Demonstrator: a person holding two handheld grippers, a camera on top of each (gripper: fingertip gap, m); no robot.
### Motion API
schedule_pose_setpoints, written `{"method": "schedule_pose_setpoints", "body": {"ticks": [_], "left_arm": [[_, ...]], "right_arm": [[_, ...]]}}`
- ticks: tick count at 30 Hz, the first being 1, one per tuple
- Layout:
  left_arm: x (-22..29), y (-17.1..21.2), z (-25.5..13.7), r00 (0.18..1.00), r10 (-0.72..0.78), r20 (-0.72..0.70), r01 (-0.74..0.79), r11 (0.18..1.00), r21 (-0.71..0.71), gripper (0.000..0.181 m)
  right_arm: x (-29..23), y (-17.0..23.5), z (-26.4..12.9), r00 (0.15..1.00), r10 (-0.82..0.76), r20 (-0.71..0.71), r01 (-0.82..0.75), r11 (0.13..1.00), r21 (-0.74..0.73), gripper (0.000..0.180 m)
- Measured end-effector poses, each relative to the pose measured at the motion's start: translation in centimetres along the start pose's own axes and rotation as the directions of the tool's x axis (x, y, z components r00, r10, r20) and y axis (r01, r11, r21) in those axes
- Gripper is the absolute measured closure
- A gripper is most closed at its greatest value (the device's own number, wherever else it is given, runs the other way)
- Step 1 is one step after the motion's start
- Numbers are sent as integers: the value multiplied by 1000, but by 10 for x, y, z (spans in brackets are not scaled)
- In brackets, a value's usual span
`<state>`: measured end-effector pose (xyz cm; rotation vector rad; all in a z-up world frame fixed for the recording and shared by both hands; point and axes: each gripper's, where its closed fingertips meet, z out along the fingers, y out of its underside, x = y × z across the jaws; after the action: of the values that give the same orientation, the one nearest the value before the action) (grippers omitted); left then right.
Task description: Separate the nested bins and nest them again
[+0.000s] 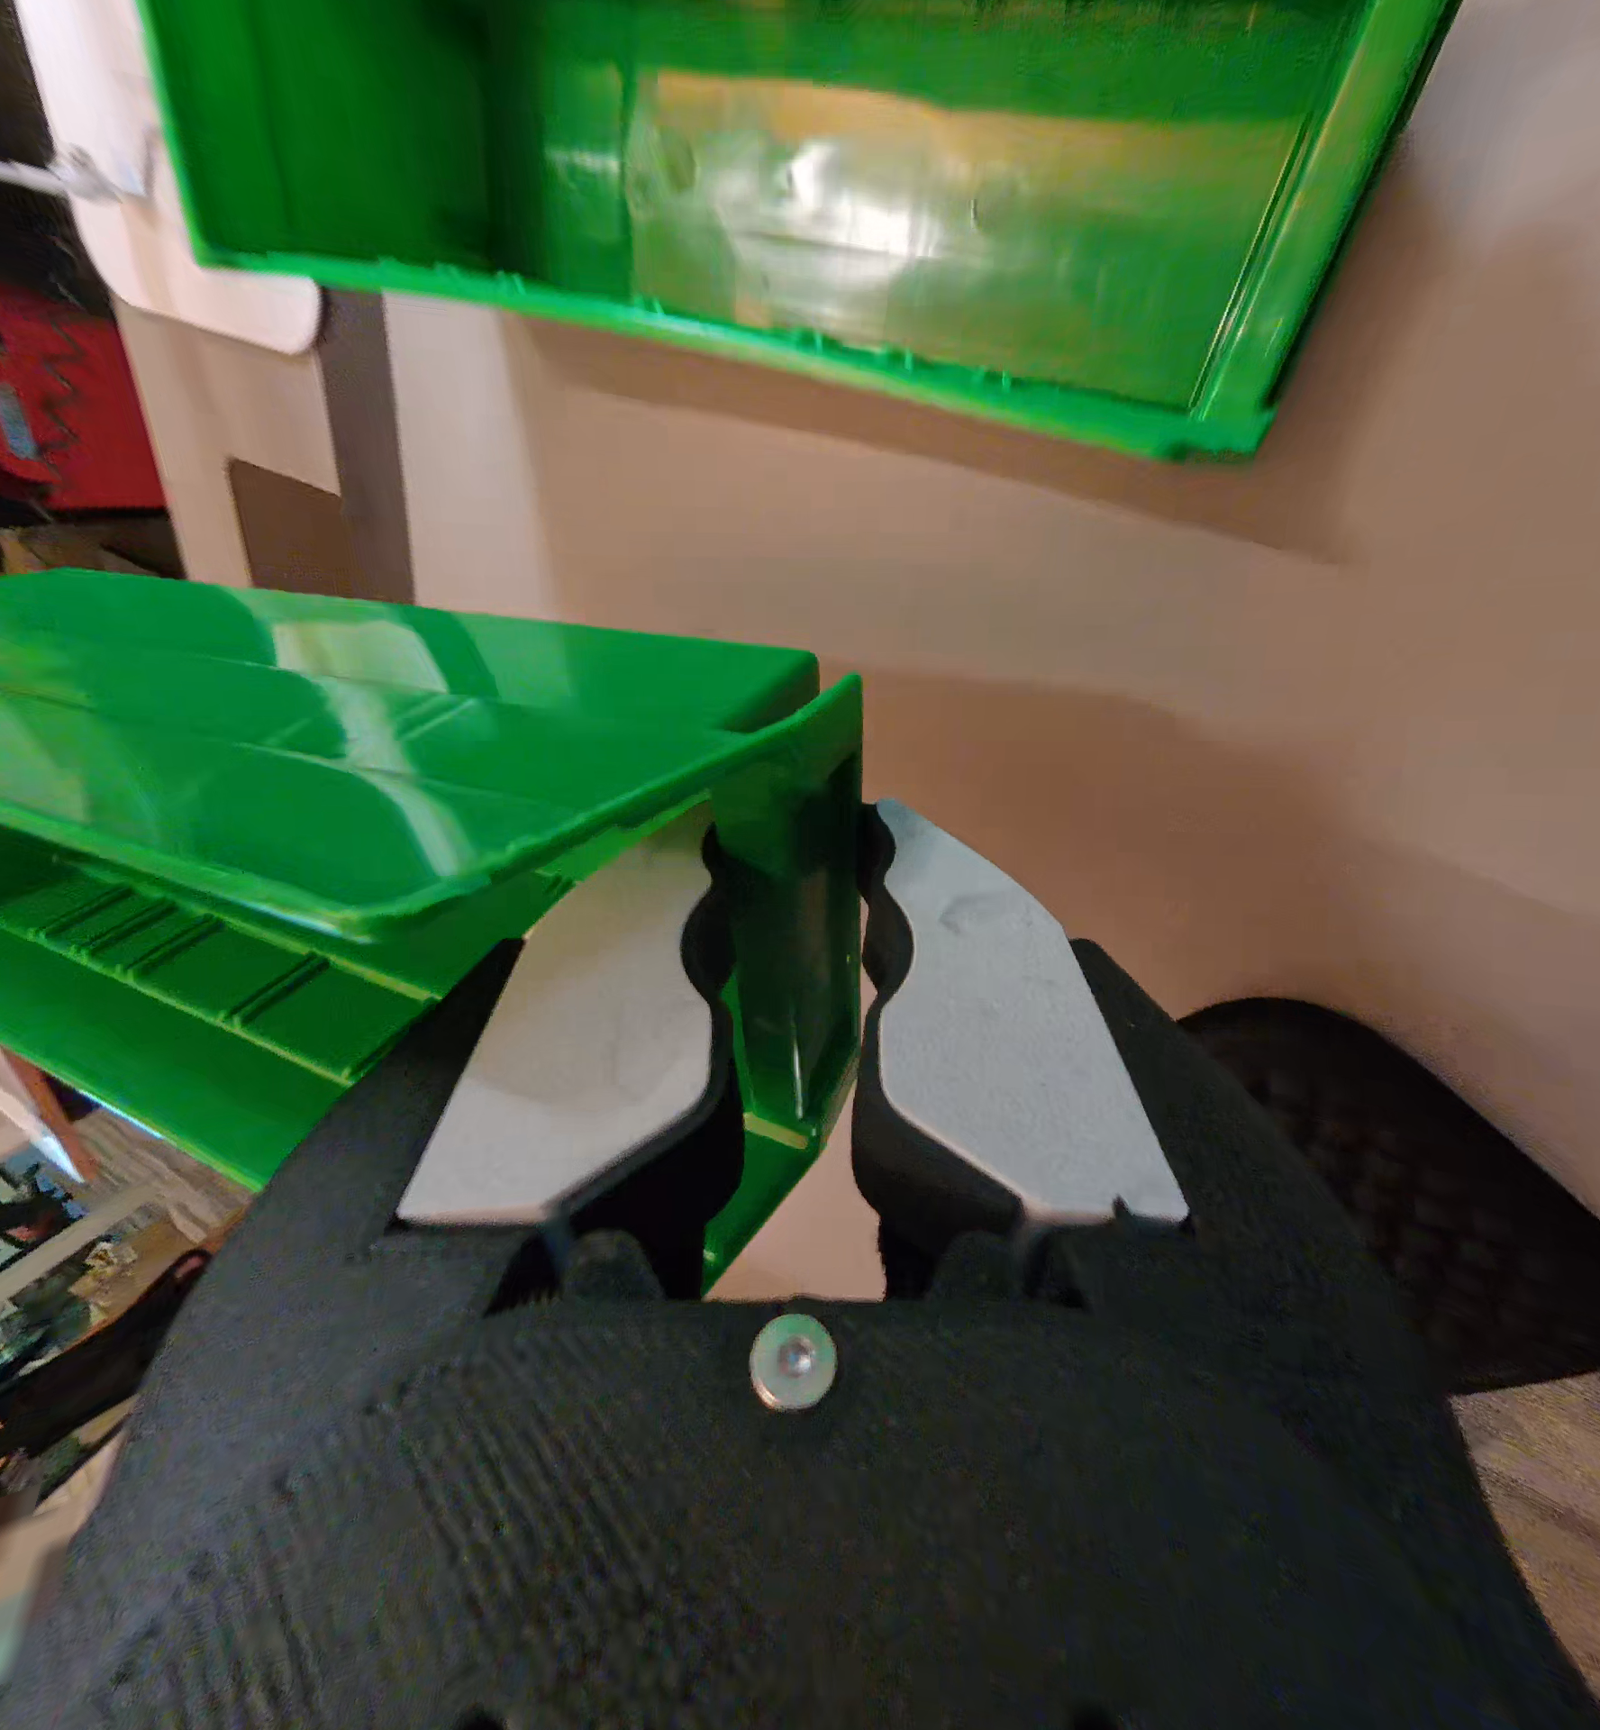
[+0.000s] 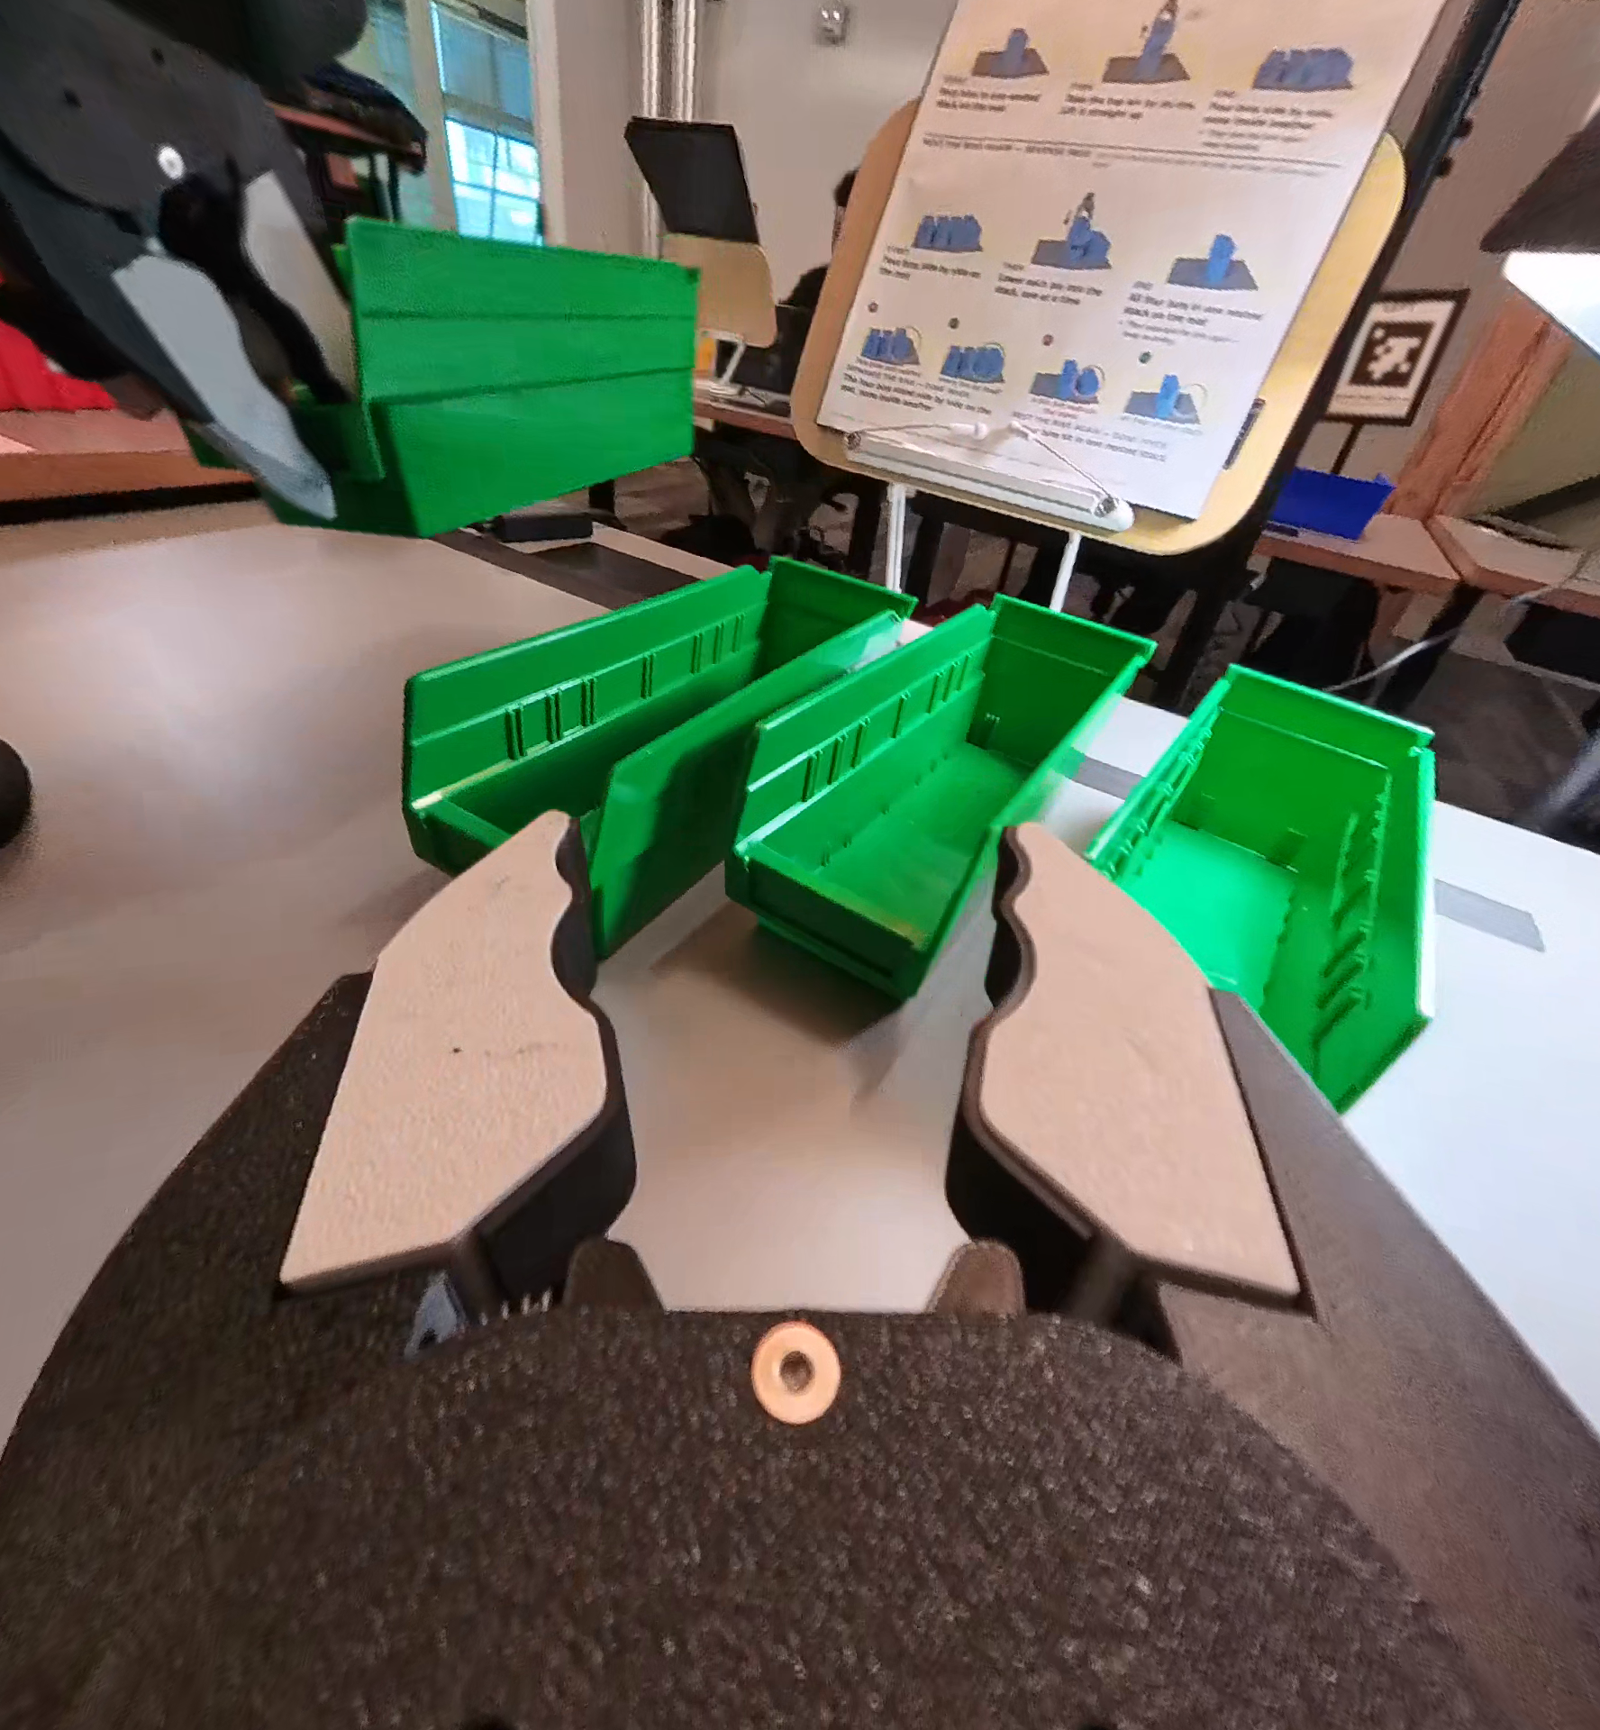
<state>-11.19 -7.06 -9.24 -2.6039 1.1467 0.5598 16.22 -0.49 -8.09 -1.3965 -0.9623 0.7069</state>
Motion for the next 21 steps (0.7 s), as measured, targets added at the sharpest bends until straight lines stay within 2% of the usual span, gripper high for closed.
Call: {"method": "schedule_pose_setpoints", "body": {"ticks": [5,11,16,19,21], "left_arm": [[22,31,51,1000,13,-23,-13,999,-31,156],[45,42,97,997,71,-39,-73,996,-52,155],[43,43,121,989,150,1,-150,987,-58,155],[31,42,125,987,149,63,-146,988,-39,154],[24,42,124,982,149,116,-149,989,-16,147]], "right_arm": [[10,20,-8,999,9,-40,-11,999,-37,97],[8,30,-4,999,31,-36,-34,997,-63,98],[0,33,1,999,28,-14,-29,997,-73,98],[-2,35,3,1000,28,-4,-29,997,-78,99],[-3,37,4,1000,31,2,-31,996,-81,99]]}}
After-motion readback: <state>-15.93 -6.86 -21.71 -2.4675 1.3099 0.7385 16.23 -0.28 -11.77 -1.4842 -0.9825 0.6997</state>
